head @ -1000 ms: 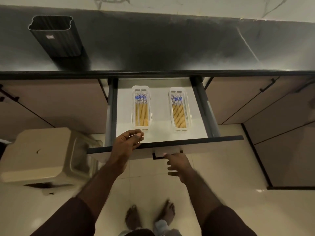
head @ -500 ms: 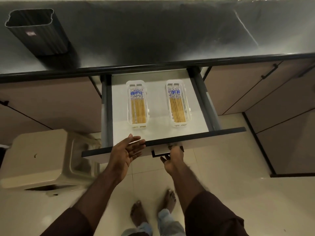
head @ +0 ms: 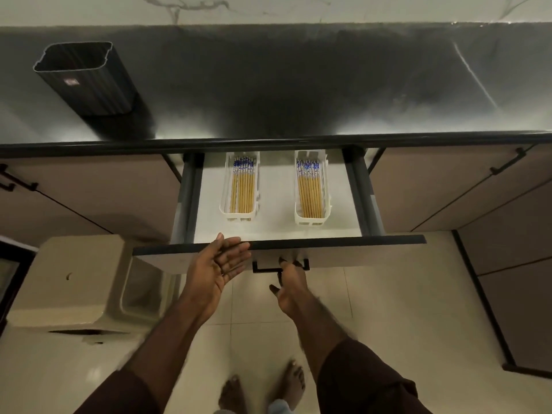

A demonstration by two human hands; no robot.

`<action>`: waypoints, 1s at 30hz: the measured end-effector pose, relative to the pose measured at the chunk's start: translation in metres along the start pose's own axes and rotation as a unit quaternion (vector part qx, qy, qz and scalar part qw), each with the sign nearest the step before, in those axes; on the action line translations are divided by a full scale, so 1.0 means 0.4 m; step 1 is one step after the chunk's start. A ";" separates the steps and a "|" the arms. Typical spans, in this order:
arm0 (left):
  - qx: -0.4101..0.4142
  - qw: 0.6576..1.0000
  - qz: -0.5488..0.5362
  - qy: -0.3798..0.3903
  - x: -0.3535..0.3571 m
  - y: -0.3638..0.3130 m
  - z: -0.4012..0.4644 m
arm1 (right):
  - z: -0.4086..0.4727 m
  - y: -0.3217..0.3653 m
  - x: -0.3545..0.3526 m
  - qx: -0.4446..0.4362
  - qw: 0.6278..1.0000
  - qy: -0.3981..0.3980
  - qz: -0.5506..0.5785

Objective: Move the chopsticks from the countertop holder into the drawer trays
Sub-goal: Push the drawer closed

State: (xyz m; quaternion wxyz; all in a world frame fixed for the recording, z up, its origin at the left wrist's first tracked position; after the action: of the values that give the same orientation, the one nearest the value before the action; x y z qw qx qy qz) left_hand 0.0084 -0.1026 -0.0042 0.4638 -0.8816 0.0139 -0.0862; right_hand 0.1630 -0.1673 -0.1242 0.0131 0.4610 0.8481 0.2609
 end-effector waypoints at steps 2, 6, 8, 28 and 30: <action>0.010 1.000 -0.003 -0.010 0.003 -0.011 0.016 | 0.018 0.026 0.023 -0.001 0.999 0.018 -0.033; 0.031 0.999 0.007 -0.043 -0.005 -0.034 0.051 | 0.050 0.079 0.065 -0.013 0.996 0.046 -0.080; 0.037 0.997 0.010 -0.060 -0.012 -0.048 0.067 | 0.068 0.106 0.087 -0.021 0.994 0.056 -0.095; 0.437 0.678 0.568 -0.164 0.080 -0.406 0.262 | 0.183 0.339 0.319 -0.110 0.960 0.063 -0.250; 0.438 0.663 0.581 -0.175 0.082 -0.411 0.289 | 0.192 0.362 0.338 -0.126 0.950 0.069 -0.277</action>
State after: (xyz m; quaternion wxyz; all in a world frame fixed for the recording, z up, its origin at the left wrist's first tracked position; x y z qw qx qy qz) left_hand 0.0507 0.0820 0.0711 0.7461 -0.3884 0.4030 0.3607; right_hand 0.2178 0.0361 -0.0951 0.0843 0.1831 0.9013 0.3833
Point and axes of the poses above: each hand's wrist, its own z-axis towards the middle knuckle, its own x-axis out of the palm, y = z × x, the point moved 10 cm from there along z, towards the middle knuckle, and after that the axes turned 8 degrees about z, right-handed, at the moved point
